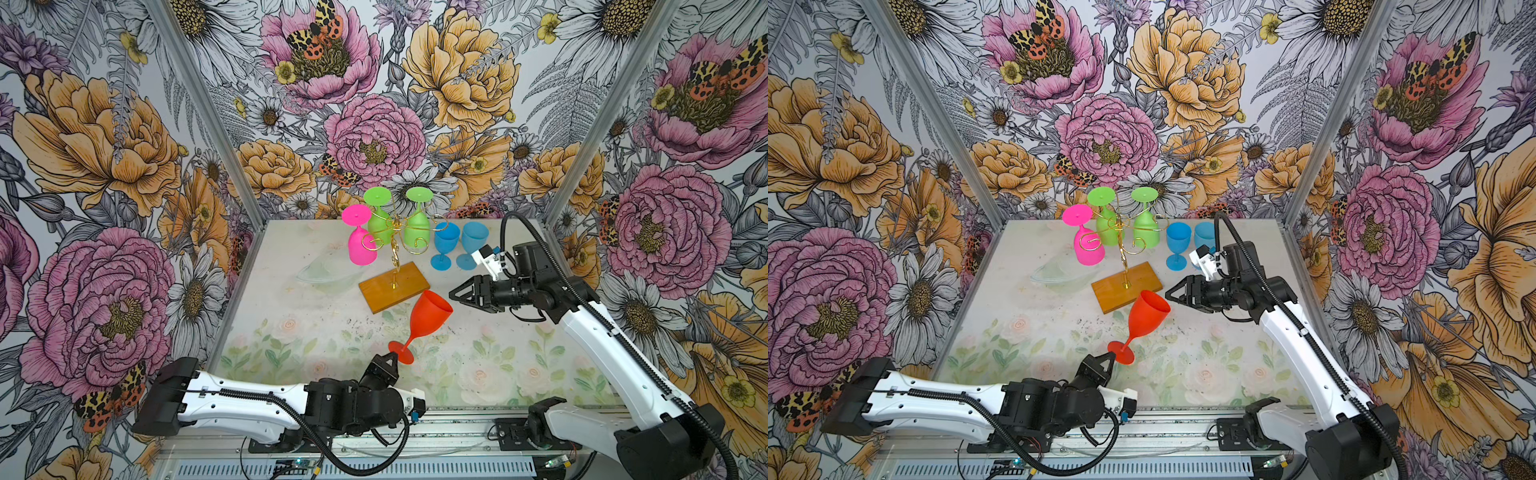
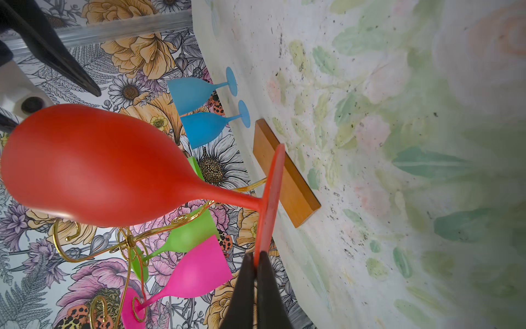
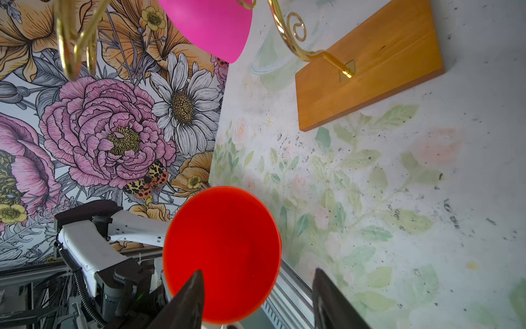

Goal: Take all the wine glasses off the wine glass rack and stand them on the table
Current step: 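Bring the red glass toward the right gripper while the right arm reaches in, then close the right gripper on the red glass bowl while the left gripper holds the foot, then carry the red glass upright toward the blue glasses while the left gripper opens and withdraws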

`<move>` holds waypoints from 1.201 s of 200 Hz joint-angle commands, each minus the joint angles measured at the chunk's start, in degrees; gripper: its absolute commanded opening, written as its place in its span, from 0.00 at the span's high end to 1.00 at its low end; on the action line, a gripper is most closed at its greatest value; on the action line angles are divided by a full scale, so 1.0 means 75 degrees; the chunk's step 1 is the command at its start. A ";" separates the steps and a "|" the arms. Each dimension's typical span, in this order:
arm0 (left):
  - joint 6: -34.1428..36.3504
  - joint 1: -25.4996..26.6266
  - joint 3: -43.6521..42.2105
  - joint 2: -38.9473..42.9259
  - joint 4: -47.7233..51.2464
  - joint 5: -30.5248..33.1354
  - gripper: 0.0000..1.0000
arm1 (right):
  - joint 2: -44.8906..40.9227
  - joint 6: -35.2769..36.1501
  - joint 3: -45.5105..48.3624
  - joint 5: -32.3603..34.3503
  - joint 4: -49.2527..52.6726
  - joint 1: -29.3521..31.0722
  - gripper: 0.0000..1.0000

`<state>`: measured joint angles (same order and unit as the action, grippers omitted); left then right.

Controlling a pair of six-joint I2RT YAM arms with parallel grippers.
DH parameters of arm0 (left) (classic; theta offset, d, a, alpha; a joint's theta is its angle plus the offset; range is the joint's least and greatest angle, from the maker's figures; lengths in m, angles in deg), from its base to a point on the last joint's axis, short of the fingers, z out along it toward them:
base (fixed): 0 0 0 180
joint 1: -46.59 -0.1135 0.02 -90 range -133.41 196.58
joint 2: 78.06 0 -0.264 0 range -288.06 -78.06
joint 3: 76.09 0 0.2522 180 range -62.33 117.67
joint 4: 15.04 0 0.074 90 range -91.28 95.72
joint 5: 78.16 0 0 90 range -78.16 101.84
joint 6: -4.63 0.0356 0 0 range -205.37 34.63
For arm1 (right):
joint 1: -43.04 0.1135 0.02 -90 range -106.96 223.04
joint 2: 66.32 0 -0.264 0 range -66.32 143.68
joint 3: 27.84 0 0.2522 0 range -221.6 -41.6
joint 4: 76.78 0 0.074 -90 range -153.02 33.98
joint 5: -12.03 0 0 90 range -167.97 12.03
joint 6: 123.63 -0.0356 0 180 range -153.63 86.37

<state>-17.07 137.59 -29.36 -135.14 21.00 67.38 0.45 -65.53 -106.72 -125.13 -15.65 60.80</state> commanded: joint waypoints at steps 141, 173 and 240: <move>0.1764 -0.0221 -0.0399 -0.0029 -0.1565 0.1205 1.00 | 0.0436 0.0185 -0.0215 0.0296 0.0357 0.0662 0.75; 0.1723 -0.0216 -0.0347 -0.0107 -0.1568 0.1176 1.00 | 0.0459 0.0257 -0.0177 0.0330 0.0348 0.0656 0.86; 0.1307 0.0061 -0.0396 -0.0039 -0.1553 0.0950 0.48 | 0.0497 0.0478 -0.0205 0.0430 0.0341 0.0439 0.99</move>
<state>-5.21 136.95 -31.83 -135.93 9.98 74.38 4.05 -63.57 -107.75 -121.35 -12.45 65.19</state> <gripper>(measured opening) 0.407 0.048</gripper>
